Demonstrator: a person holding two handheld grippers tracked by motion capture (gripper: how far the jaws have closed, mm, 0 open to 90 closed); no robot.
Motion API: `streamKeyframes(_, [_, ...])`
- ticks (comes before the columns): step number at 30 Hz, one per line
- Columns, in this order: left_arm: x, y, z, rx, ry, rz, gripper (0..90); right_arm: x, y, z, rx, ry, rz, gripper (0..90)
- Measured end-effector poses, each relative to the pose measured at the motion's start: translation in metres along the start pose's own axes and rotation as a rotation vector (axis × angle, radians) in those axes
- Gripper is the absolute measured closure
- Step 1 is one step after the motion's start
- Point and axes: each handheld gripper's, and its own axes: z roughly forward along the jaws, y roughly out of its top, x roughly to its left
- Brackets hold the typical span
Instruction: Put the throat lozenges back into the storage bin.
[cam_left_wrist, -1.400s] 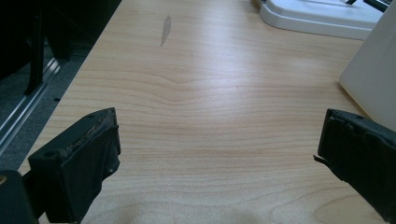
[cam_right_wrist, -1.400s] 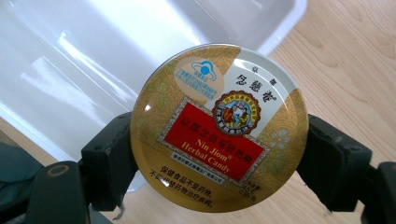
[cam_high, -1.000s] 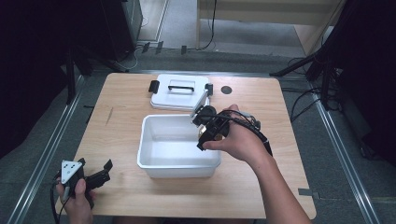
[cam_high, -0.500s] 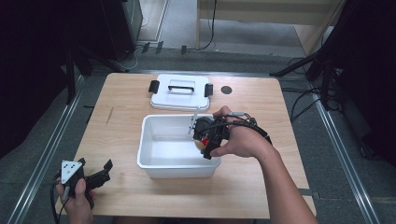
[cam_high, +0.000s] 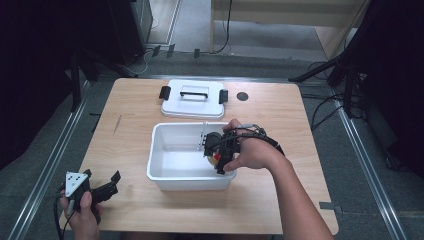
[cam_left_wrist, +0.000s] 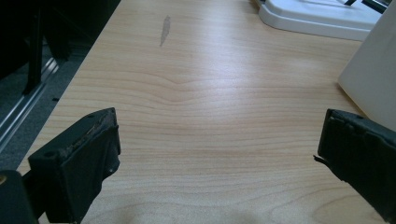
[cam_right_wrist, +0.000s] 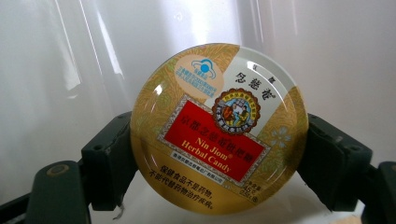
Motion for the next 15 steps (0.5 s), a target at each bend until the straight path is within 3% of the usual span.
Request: streamKeyframes(15, [0.000,0.000,0.000,0.001,0.000,0.001,0.0,0.001,0.001,0.014,0.030,0.031,0.006,20.2])
